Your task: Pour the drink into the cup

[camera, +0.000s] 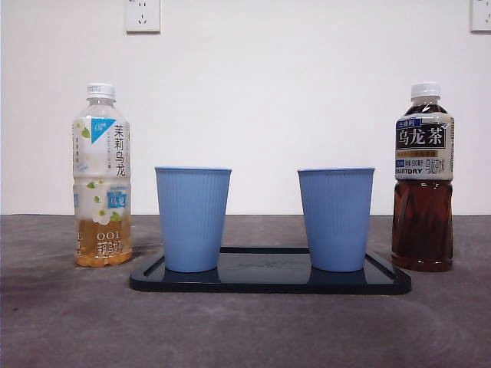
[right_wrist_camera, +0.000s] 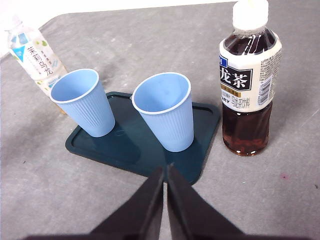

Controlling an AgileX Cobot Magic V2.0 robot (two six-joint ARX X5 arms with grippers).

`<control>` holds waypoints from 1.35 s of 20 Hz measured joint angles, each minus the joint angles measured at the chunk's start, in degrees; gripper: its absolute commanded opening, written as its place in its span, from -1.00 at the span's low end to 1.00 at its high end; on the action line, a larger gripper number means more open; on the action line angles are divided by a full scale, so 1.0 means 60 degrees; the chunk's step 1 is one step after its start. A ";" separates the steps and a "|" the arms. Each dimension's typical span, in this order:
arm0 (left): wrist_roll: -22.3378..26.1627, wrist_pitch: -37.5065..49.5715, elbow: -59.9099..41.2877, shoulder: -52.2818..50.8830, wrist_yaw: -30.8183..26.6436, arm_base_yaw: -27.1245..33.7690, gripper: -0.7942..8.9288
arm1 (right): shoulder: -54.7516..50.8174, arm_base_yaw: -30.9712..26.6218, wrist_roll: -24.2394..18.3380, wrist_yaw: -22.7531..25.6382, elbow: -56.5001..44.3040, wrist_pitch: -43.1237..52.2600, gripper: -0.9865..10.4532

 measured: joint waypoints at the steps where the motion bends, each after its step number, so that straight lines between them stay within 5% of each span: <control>1: 0.0004 0.0000 0.0000 -0.0026 0.0000 0.0000 -0.82 | 0.0000 0.0000 0.0000 0.0000 0.0000 0.0004 -0.81; 4: 0.0889 0.0350 -0.0022 -0.0565 -0.0025 0.0426 -0.82 | 0.0000 0.0000 0.0000 0.0004 0.0000 0.0007 -0.81; 10: 0.3093 0.4299 -0.1832 -0.2422 -0.0474 0.2856 -0.82 | 0.0000 0.0000 0.0000 0.0004 0.0000 0.0011 -0.81; 15: 0.3333 0.5027 -0.3821 -0.3814 -0.0896 0.4014 -0.82 | 0.0000 0.0000 0.0000 0.0004 0.0000 0.0011 -0.81; 27: 0.3330 0.4098 -0.5708 -0.4419 -0.0911 0.4135 -0.82 | 0.0000 0.0000 0.0000 0.0004 0.0000 0.0011 -0.81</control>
